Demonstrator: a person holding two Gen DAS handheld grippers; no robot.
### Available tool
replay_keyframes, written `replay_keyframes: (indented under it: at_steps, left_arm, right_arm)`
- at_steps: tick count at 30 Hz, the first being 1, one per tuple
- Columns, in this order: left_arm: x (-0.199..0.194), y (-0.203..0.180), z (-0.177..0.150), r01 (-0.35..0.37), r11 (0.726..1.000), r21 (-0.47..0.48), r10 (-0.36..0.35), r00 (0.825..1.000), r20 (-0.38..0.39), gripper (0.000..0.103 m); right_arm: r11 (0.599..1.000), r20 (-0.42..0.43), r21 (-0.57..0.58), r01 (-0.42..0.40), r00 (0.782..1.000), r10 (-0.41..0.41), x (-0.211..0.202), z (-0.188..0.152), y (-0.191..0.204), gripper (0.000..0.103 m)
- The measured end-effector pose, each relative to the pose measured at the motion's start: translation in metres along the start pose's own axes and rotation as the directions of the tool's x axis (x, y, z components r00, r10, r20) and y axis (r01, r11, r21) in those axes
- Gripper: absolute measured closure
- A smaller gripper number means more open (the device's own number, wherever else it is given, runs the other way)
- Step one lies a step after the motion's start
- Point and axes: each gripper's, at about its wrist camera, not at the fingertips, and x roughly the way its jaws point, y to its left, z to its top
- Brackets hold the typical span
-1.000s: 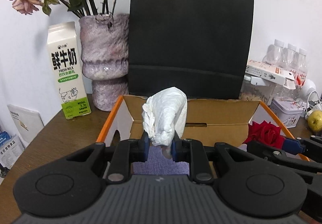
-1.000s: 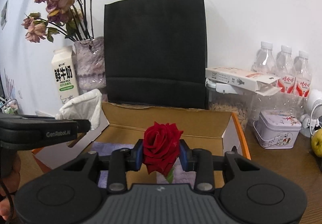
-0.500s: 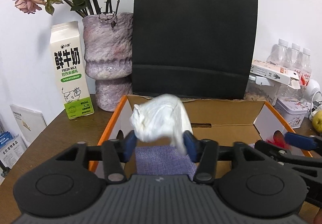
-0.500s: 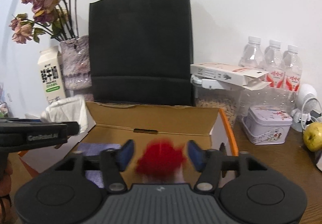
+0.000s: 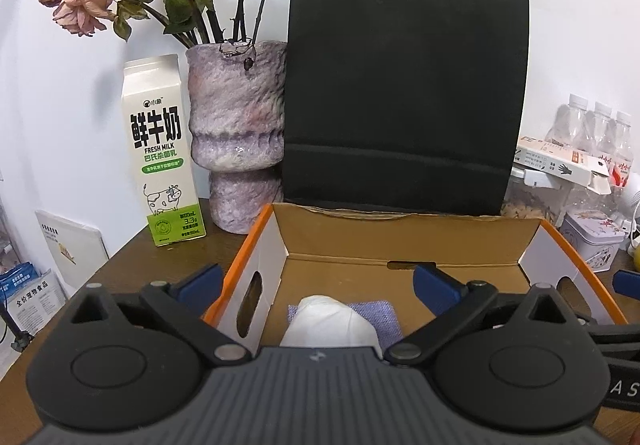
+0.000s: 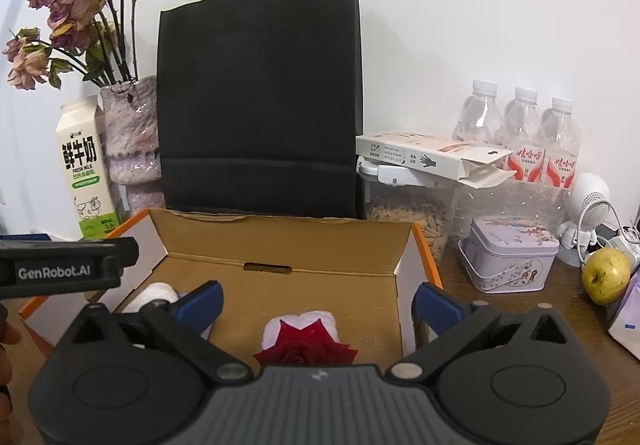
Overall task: Organize objects
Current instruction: 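Lower both tools into the box and open them to drop cloth and rose, then withdraw both open tools from the box back over the table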
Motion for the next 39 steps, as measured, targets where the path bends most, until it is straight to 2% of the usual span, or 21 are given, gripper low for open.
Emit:
replay_keyframes:
  at_steps: [18,39]
  left_arm:
    - [-0.024,0.004,0.003,0.0,1.0,-0.008,0.0,0.999,0.042,0.0]
    - [-0.084,0.018,-0.015,0.013,1.0,-0.004,-0.012,0.998,0.067,0.0]
  right_arm:
    - [0.999,0.034,-0.044,0.0,0.999,0.001,-0.029,0.004,0.011,0.0]
    - [0.998,0.078,-0.059,-0.002,0.997,0.007,-0.093,-0.01,0.016,0.0]
